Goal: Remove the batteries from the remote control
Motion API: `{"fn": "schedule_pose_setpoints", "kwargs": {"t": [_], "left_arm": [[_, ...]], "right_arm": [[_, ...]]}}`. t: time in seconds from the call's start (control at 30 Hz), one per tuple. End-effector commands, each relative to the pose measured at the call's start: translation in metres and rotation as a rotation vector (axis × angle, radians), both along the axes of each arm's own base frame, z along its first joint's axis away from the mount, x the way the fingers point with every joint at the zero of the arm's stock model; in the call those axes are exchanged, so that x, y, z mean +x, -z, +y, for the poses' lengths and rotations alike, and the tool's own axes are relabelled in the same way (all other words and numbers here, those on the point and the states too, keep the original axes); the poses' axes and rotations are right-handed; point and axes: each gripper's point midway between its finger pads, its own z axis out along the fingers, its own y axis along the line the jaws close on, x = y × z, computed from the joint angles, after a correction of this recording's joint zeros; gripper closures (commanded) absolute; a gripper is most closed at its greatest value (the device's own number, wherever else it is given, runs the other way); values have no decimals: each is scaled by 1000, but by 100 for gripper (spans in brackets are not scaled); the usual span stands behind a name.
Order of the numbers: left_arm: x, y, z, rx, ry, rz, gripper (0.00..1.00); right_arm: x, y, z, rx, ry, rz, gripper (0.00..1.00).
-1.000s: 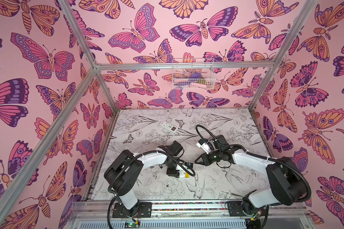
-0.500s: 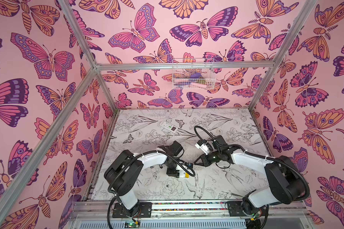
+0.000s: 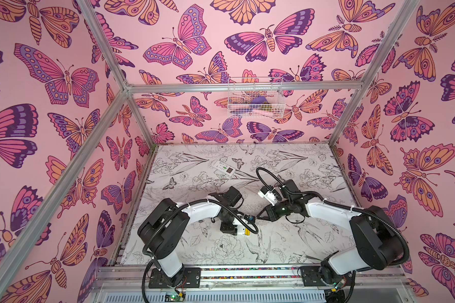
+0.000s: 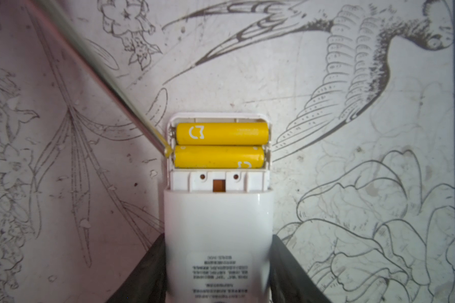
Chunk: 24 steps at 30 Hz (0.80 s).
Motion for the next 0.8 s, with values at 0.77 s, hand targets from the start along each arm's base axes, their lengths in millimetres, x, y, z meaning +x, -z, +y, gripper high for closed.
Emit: {"fn": "schedule_pose_setpoints", "kwargs": {"t": [0.77], "left_arm": [[-6,10,9,42,17,-1,64]], "right_arm": [[-2,-1,7,11,-43,4,100]]}}
